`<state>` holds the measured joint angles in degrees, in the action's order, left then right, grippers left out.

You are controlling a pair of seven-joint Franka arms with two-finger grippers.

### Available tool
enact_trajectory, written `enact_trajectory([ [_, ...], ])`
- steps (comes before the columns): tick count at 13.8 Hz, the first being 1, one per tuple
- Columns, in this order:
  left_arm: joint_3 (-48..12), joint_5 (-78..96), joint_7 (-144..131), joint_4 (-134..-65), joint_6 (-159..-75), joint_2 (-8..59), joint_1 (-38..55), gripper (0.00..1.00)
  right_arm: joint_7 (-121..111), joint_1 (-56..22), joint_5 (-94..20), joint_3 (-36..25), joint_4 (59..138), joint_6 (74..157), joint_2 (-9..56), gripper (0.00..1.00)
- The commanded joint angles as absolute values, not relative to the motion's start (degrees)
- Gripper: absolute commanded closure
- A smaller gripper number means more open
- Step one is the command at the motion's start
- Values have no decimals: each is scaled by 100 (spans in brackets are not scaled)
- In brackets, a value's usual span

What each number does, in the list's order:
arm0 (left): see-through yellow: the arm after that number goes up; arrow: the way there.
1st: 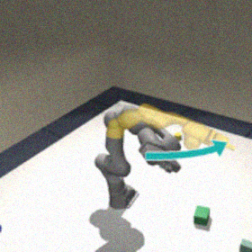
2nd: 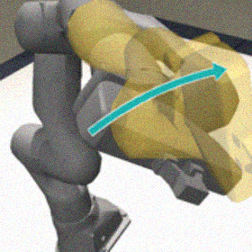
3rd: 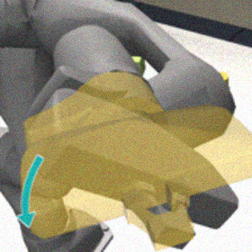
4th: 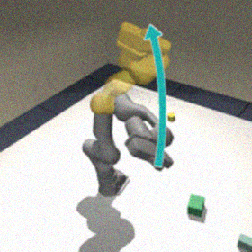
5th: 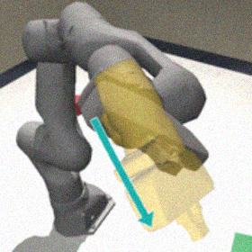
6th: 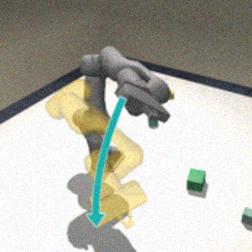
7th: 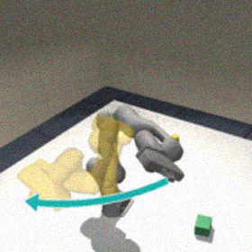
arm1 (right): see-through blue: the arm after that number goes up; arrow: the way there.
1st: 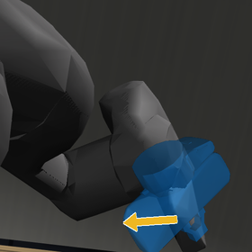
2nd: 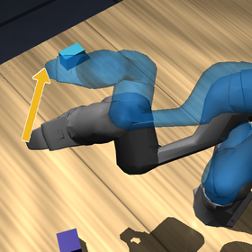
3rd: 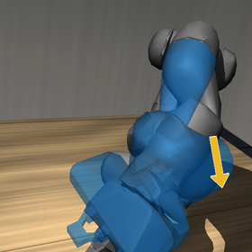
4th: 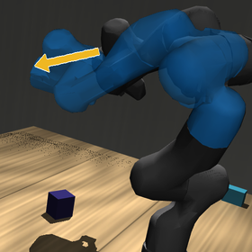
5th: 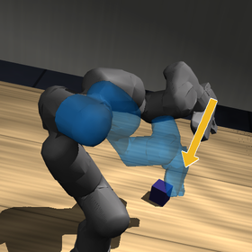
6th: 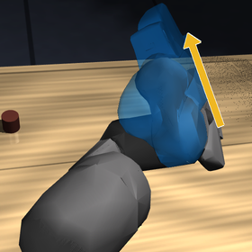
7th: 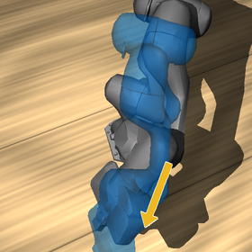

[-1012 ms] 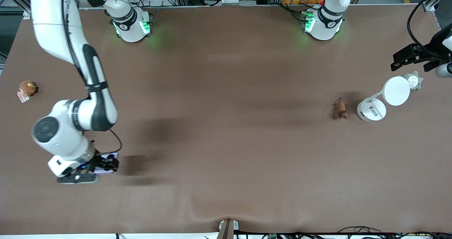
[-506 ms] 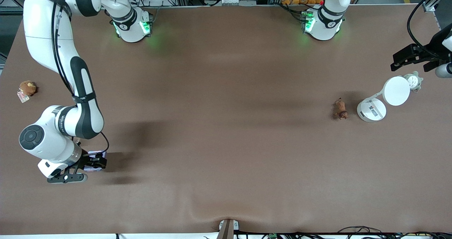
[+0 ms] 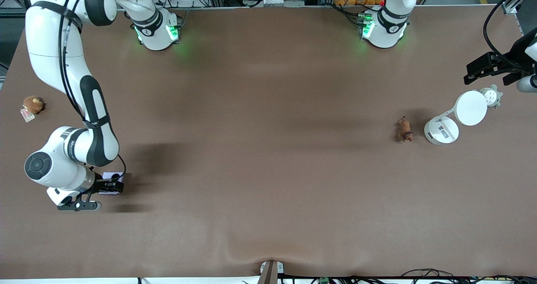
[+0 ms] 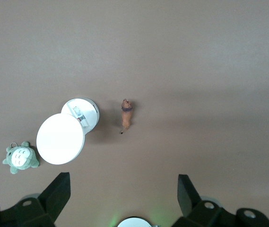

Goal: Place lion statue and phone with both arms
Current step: 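Carry the phone with the right gripper toward the glass beaker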

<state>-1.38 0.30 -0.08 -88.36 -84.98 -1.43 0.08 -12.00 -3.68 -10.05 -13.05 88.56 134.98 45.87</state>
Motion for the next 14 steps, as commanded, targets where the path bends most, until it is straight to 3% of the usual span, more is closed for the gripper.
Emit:
enact_trajectory([
  [1,-141,44,-26,-8710,-8481,-70,35,0,-1432,-71,-1116,-1187,9061,13526,4509,99],
  [6,-141,35,-18,-8710,-8481,-70,26,0,-1433,-44,-1116,-1187,9070,13526,4518,96],
  [8,-141,35,-26,-8701,-8481,-70,35,0,-1433,-53,-1116,-1187,9070,13535,4518,86],
  [9,-141,35,-26,-8701,-8481,-70,26,0,-1433,-61,-1116,-1187,9062,13535,4518,62],
  [10,-141,44,-9,-8701,-8481,-70,26,0,-1433,-62,-1116,-1187,9062,13535,4518,15],
  [11,-141,44,-17,-8710,-8481,-70,18,0,-1424,-62,-1116,-1187,9062,13526,4518,0],
  [14,-141,35,-9,-8701,-8481,-70,9,0,-1415,-53,-1116,-1187,9009,13491,4509,0],
])
